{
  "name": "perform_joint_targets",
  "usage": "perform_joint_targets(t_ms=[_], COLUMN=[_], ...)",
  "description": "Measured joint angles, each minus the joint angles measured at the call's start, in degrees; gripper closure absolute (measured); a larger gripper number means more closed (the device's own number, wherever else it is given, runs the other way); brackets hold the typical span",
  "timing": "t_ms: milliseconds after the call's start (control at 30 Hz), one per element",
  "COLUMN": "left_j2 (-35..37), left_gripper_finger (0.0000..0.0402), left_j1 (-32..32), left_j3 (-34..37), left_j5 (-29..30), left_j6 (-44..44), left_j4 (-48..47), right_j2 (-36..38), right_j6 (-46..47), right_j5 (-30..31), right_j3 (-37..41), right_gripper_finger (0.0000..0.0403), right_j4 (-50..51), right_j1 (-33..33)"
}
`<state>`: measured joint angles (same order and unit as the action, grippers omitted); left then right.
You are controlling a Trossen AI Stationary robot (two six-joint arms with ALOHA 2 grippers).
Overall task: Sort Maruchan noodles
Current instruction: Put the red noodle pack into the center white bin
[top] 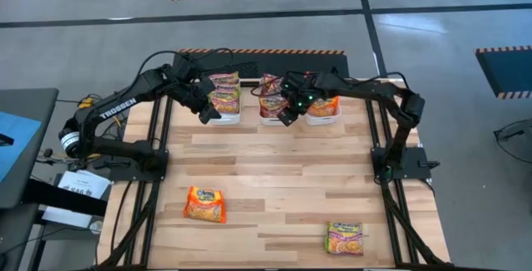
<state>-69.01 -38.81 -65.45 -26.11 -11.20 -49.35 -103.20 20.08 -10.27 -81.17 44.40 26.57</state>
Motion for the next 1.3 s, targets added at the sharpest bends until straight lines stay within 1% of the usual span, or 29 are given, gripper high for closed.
perform_joint_targets(t_ms=[133,367,467,633,767,833,900,1000,1300], left_j2=[0.00,0.00,0.00,0.00,0.00,0.00,0.00,0.00,0.00], left_gripper_finger=[0.0306,0.0306,0.0306,0.0306,0.0306,0.0306,0.0306,0.0306,0.0306], left_j1=[0.00,0.00,0.00,0.00,0.00,0.00,0.00,0.00,0.00], left_j3=[0.00,0.00,0.00,0.00,0.00,0.00,0.00,0.00,0.00], left_j5=[0.00,0.00,0.01,0.00,0.00,0.00,0.00,0.00,0.00], left_j6=[0.02,0.98,0.98,1.31,1.49,1.49,1.46,1.47,1.09], left_j4=[0.01,0.01,0.01,0.01,0.01,0.01,0.01,0.01,0.01], right_j2=[-1.66,-3.99,-4.07,-4.07,-5.46,-6.07,-6.58,-6.57,-2.97], right_j6=[-0.02,0.03,0.06,2.68,3.87,3.91,3.92,4.04,4.02], right_j5=[0.01,-0.24,-0.27,-0.25,-0.65,-1.56,-3.78,-4.42,-4.99], right_j3=[0.02,0.00,0.02,0.02,-0.09,-0.11,-0.26,-0.22,0.04], right_gripper_finger=[0.0240,0.0240,0.0240,0.0240,0.0240,0.0240,0.0240,0.0240,0.0240], right_j4=[-0.19,-5.65,-6.52,-8.17,-7.07,-5.26,-4.11,-4.17,-2.70], right_j1=[0.66,0.96,0.96,1.68,2.45,2.75,2.78,2.48,2.34])
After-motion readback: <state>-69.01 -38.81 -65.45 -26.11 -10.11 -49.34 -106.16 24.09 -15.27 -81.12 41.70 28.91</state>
